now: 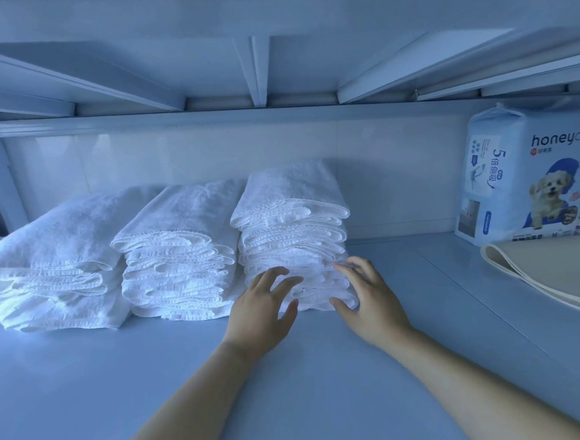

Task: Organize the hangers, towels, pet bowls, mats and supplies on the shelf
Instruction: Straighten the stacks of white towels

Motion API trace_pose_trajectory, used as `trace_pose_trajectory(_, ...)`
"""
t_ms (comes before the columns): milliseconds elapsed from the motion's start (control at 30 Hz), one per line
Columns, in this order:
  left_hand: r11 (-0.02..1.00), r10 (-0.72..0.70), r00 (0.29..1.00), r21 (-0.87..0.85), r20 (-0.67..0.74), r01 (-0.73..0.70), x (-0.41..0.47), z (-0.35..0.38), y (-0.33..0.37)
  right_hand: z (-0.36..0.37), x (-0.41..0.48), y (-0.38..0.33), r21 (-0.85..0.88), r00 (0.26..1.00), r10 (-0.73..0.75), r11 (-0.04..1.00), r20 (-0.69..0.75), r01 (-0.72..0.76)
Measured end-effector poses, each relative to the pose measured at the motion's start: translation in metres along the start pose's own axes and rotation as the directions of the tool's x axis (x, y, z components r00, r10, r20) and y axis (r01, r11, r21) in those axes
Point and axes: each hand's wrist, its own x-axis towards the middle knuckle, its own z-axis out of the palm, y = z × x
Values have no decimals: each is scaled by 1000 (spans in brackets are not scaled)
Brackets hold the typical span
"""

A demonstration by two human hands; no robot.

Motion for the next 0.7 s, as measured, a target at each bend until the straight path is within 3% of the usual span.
trace_pose_trajectory(133, 999, 12, 1000, -50, -5, -12, 10, -1, 14, -30, -16, 11, -94, 998, -34, 995, 47, 38)
trace_pose_trajectory(300, 992, 90, 996, -90, 26, -88, 18, 13, 56, -73, -40, 32, -146, 999, 23, 989, 42, -17)
trace_pose_trajectory(467, 960, 85, 993, -274, 77, -61, 33, 25, 129, -117, -72, 52, -144, 998, 57, 988, -22, -59)
trace_pose_trajectory(700, 896, 277, 957, -383, 83, -226, 50, 41, 248, -206, -131, 93, -171, 985, 137, 973, -106, -154)
